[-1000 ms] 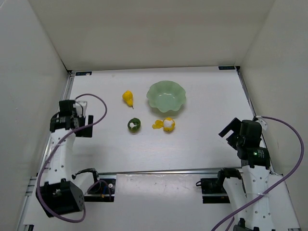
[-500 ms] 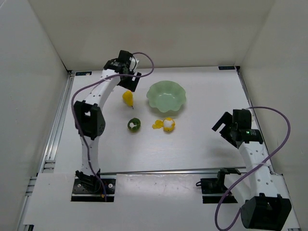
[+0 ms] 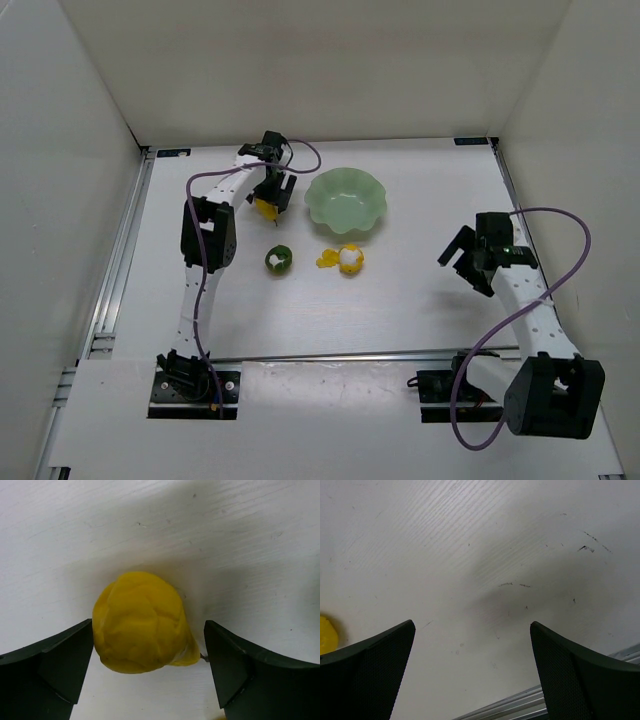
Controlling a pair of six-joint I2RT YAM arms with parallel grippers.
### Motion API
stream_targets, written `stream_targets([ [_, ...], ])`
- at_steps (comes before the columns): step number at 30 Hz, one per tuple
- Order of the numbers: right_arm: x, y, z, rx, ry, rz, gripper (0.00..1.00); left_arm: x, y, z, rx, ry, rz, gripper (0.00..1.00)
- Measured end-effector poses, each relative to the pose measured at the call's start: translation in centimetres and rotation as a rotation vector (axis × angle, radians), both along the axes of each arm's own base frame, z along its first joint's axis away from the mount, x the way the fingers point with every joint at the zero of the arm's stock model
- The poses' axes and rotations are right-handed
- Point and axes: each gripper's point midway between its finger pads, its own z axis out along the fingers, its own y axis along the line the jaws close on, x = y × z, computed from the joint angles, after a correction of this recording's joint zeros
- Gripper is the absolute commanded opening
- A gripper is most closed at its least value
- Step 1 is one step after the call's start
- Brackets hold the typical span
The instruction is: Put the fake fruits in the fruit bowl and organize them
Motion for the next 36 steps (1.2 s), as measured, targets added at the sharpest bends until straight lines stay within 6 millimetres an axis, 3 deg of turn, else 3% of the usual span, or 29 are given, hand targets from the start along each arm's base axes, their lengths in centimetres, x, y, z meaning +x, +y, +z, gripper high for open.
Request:
stream_targets([
  [1, 0.3, 0.0, 0.1, -0.002, 0.001, 0.000, 1.00, 0.1, -0.1, 0.0, -0.006, -0.005, 0.000, 0.87],
  [3, 0.8, -0.1, 0.3, -0.004, -0.001, 0.002, 1.00, 0.3, -0.4, -0.1, -0.022, -0.013, -0.002, 0.77],
  [4, 1.0, -0.1, 0.5, -0.006, -0.003, 0.002, 1.00, 0.4, -0.5, -0.3, -0.027, -0.016, -0.004, 0.64],
  [8, 1.4, -0.2, 0.7, -0.013, -0.017, 0.002, 1.00, 0.2, -0.6, -0.4, -0.034, -0.016, -0.023, 0.35],
  [12, 1.4, -0.2, 0.7, -0.018, -0.017, 0.004, 1.00, -0.7, -0.4, 0.1, -0.024, -0.007, -0.033, 0.35],
  [15, 1.5, 0.1, 0.9, -0.023, -0.028, 0.017, 1.00, -1.3, -0.6, 2.1, 0.006, -0.037, -0.059, 0.38],
  [18, 1.4, 1.0, 0.9, -0.023, -0.041, 0.055, 1.00, -1.6, -3.1, 6.7, 0.016, -0.144, -0.135, 0.41],
  [23, 0.7, 2.5, -0.1, -0.013, -0.025, 0.100, 1.00, -2.4, -12.7, 15.6, -0.069, -0.393, -0.340, 0.52],
  [24, 0.7, 2.9, -0.2, -0.007, -0.023, 0.107, 1.00, -2.6, -14.9, 16.8, -0.093, -0.433, -0.380, 0.58],
  [25, 0.6, 3.1, -0.3, -0.004, -0.024, 0.116, 1.00, -2.7, -16.7, 17.5, -0.110, -0.461, -0.411, 0.70],
  [27, 0.8, 4.4, 0.0, 0.000, -0.050, 0.167, 1.00, -2.7, -19.7, 17.8, -0.137, -0.494, -0.469, 0.83],
  [29, 0.9, 6.4, 0.5, 0.011, -0.082, 0.250, 1.00, -2.6, -21.2, 16.6, -0.141, -0.486, -0.502, 1.00],
  [34, 0.7, 12.6, 1.1, 0.012, -0.147, 0.515, 1.00, -1.9, -21.4, 11.9, -0.091, -0.414, -0.519, 1.00],
  [36, 0.9, 14.3, 1.0, 0.006, -0.156, 0.584, 1.00, -1.9, -20.8, 11.7, -0.069, -0.407, -0.511, 1.00],
])
